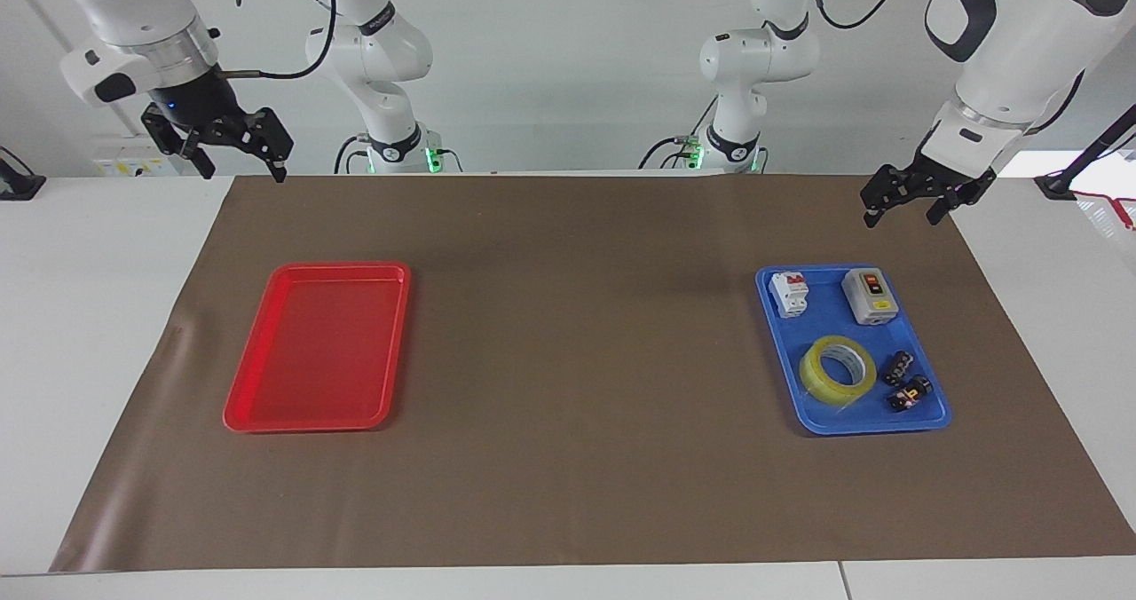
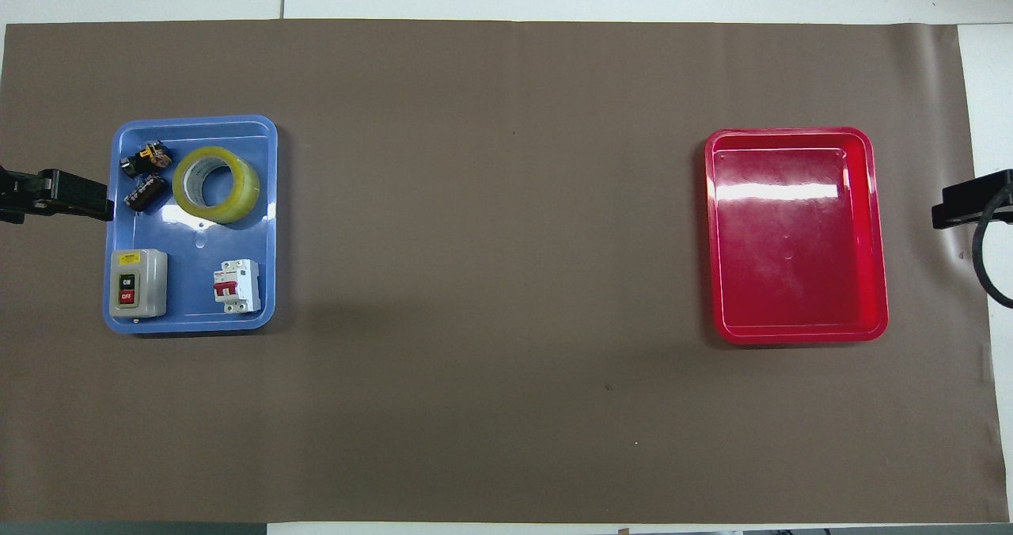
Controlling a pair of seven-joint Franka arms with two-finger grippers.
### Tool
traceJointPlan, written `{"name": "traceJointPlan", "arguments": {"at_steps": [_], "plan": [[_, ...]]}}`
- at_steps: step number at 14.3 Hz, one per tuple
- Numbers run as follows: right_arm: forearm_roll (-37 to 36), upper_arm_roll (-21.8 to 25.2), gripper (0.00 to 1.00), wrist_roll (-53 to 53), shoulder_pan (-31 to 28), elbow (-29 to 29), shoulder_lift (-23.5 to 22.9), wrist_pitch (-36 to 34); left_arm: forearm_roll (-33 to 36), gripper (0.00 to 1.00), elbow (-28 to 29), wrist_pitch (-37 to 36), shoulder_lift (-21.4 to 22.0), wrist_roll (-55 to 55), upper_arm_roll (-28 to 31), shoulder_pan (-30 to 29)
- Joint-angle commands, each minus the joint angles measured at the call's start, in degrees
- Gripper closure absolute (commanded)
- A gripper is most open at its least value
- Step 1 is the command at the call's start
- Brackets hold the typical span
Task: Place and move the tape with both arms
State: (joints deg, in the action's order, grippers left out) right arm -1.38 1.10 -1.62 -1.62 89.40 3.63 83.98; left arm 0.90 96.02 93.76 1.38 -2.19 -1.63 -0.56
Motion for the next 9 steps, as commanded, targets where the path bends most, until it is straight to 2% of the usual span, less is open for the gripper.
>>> {"name": "traceJointPlan", "arguments": {"at_steps": [1,9], "plan": [[0.8,0.0,0.0,1.1,-0.3,1.1,0.9,0.2,-1.3,0.0,1.6,0.9,1.3,-0.6,0.1,-0.3],[0.8,0.0,0.0,1.1,-0.2,1.2,0.9,0.3,-1.3,0.0,1.8,-0.1,1.6,-0.4,-0.3,0.4]]}}
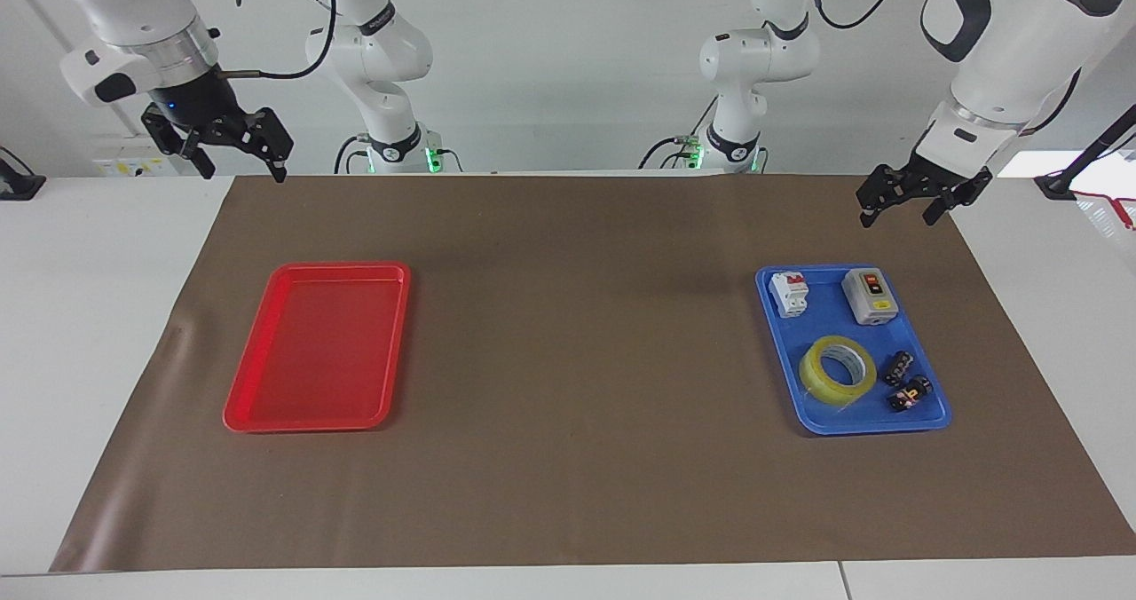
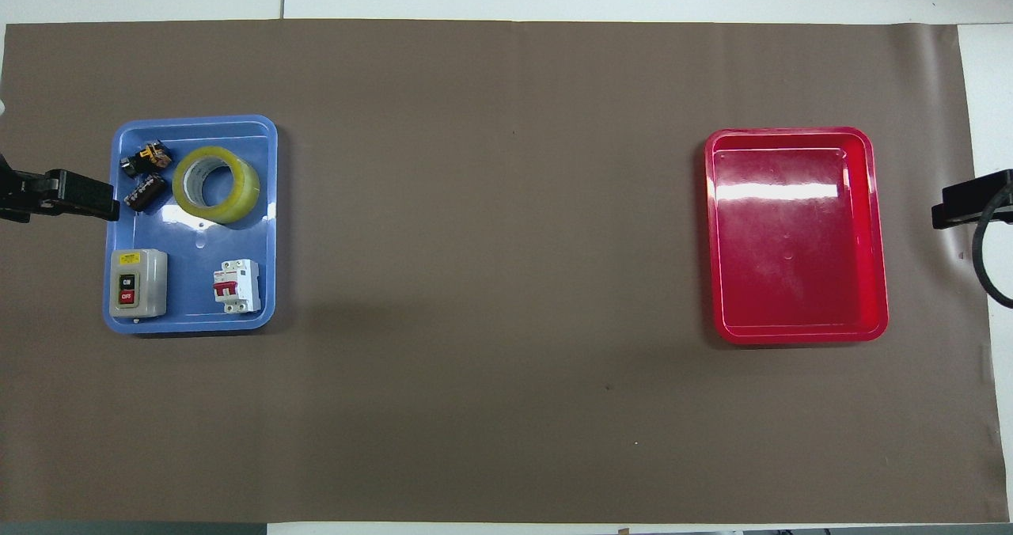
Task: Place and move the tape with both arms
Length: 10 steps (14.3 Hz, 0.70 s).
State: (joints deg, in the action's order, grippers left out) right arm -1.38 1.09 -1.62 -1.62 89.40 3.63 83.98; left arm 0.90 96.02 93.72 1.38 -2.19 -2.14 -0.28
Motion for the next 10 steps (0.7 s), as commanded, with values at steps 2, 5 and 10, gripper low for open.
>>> {"name": "traceJointPlan", "arguments": {"at_steps": [2,5,10], "plan": [[0.8,0.0,0.0,1.1,-0.2,1.2,0.9,0.3,-1.2,0.0,2.1,0.5,1.7,-0.4,0.3,0.0],[0.8,0.0,0.0,1.2,-0.3,1.2,0.9,0.2,-1.2,0.0,3.0,4.3,1.4,-0.5,0.5,-0.7],[0.8,0.0,0.0,1.1,-0.3,1.2,0.9,0.3,-1.0,0.0,6.3,14.4,-2.2,-0.7,0.6,-2.5]]}}
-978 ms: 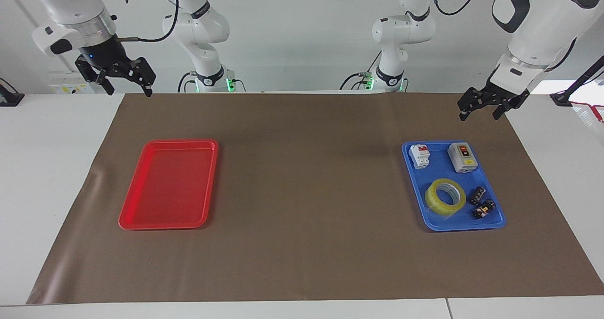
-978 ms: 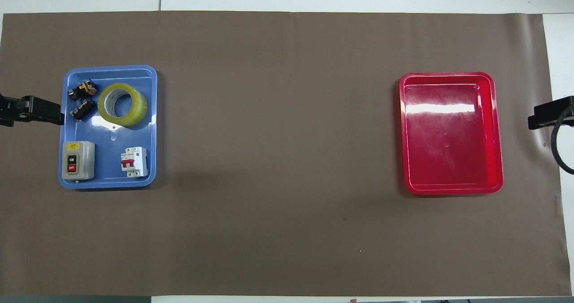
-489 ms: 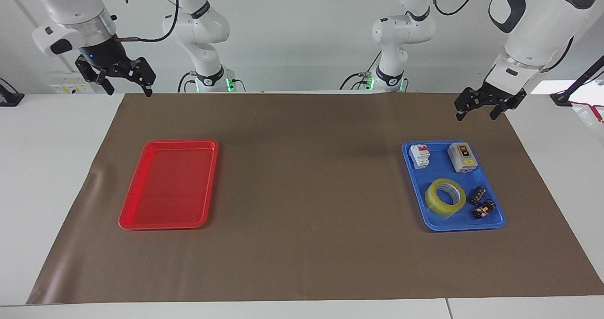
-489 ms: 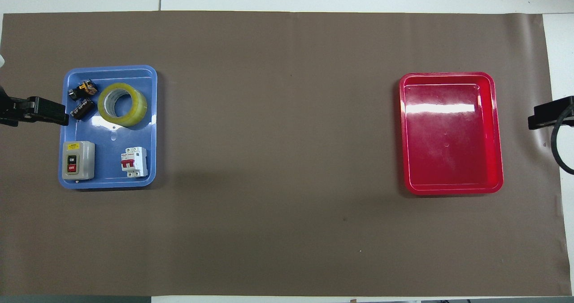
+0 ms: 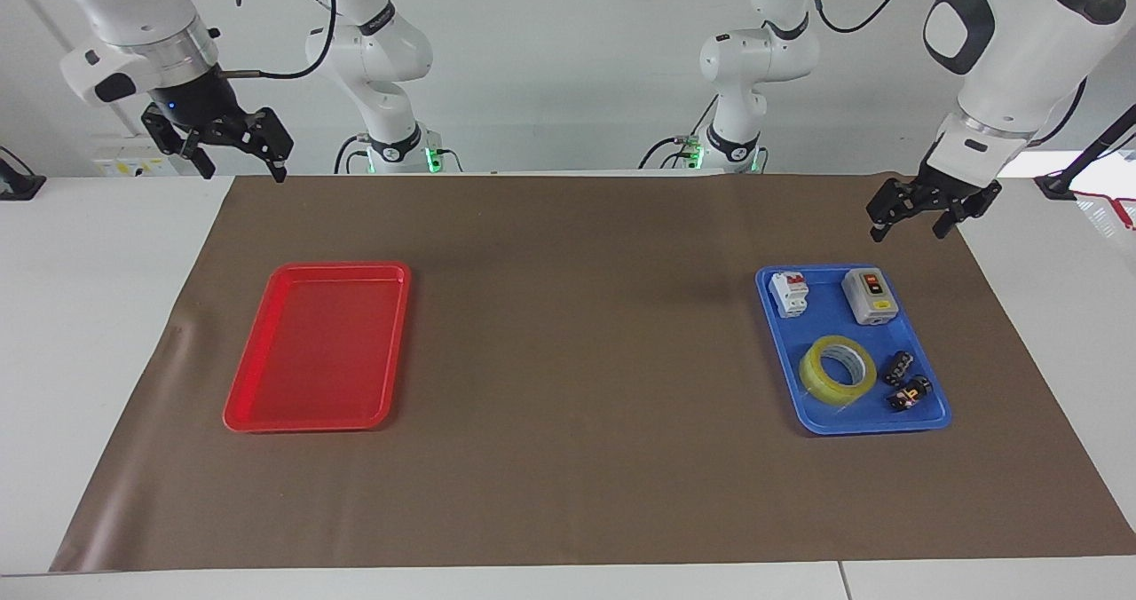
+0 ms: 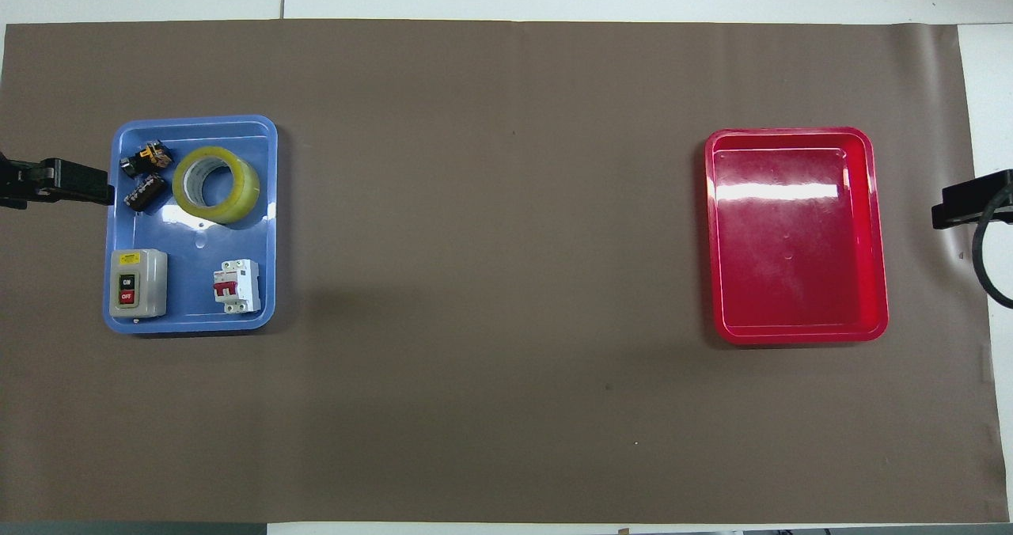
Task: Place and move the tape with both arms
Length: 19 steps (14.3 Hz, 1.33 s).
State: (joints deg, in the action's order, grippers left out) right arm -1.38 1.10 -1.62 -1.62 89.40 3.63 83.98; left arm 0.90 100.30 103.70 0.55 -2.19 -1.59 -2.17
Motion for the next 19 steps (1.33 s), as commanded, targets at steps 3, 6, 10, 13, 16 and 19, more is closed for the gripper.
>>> {"name": "traceJointPlan", "arguments": {"at_steps": [3,6,10,13,16,19], "plan": [[0.8,0.0,0.0,1.3,-0.3,1.1,0.9,0.3,-0.8,0.0,2.2,9.1,-6.3,-0.7,0.0,-0.7],[0.8,0.0,0.0,1.4,-0.3,1.0,0.9,0.2,-0.8,0.0,2.3,14.3,-11.2,-0.6,0.0,-1.2],[0.8,0.0,0.0,1.0,-0.2,1.4,1.0,0.2,-0.8,0.0,8.1,25.8,-14.4,-0.5,0.0,-2.0],[0.8,0.0,0.0,1.0,-0.2,1.5,1.3,0.2,-0.8,0.02,8.9,29.5,-17.8,-0.4,0.1,-2.3],[0.8,0.0,0.0,1.1,-0.2,1.5,1.3,0.2,-0.8,0.05,9.0,30.8,-19.6,1.6,0.1,-2.2],[0.8,0.0,0.0,1.1,-0.2,1.5,1.3,0.2,-0.8,0.07,10.6,31.8,-19.6,2.9,0.1,-1.9]]}}
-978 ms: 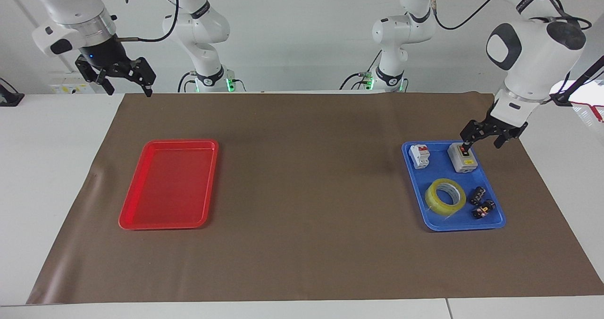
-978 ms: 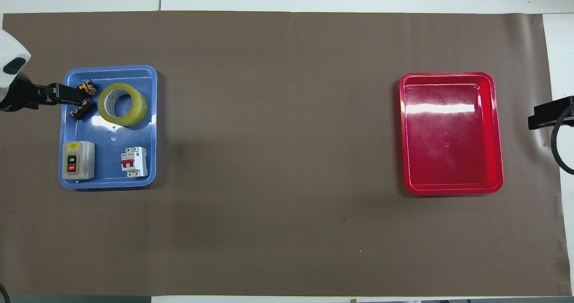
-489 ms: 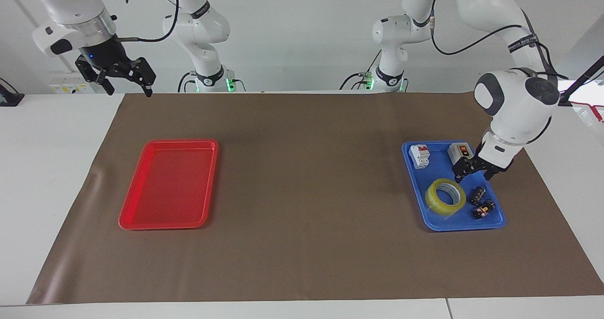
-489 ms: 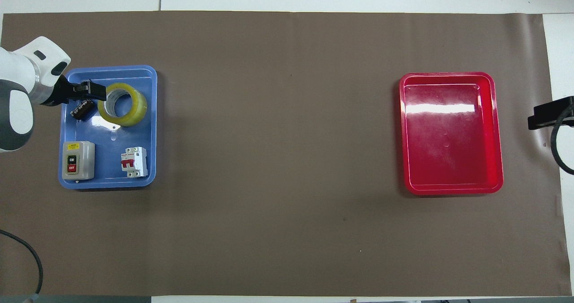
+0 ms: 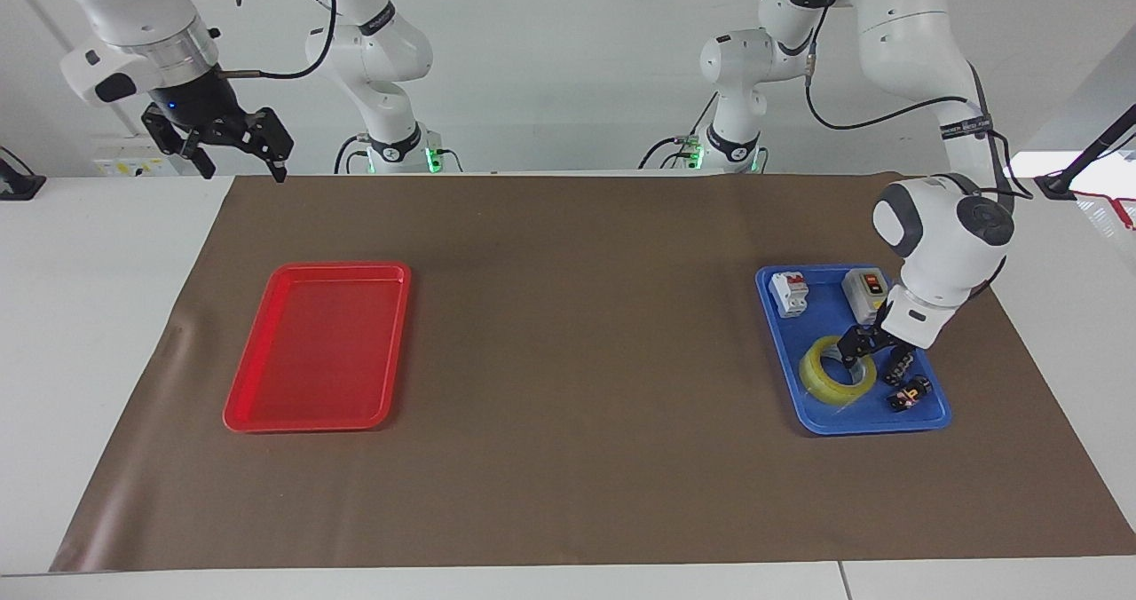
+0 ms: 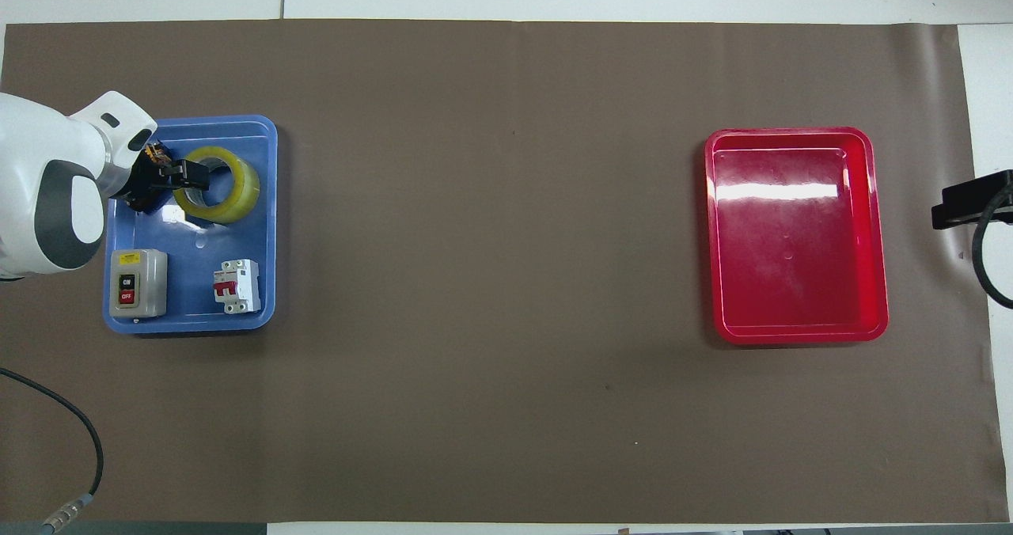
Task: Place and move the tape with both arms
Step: 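Reach the left gripper down into the yellow tape roll's hole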
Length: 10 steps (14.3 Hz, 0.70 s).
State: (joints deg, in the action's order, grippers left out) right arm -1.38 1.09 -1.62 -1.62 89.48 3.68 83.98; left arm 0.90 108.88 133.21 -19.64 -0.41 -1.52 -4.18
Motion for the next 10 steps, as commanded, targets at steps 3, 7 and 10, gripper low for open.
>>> {"name": "traceJointPlan", "arguments": {"at_steps": [3,7,10], "plan": [[0.8,0.0,0.0,1.2,-0.2,1.4,1.2,0.2,-0.8,0.09,2.8,4.3,0.5,1.9,-0.1,0.1],[0.8,0.0,0.0,1.2,-0.2,1.4,1.2,0.2,-0.8,0.09,2.7,6.4,0.2,2.3,-0.1,0.1],[0.8,0.0,0.0,1.2,-0.2,1.4,1.2,0.2,-0.8,0.58,2.7,6.6,-0.1,2.4,-0.1,0.2]]}}
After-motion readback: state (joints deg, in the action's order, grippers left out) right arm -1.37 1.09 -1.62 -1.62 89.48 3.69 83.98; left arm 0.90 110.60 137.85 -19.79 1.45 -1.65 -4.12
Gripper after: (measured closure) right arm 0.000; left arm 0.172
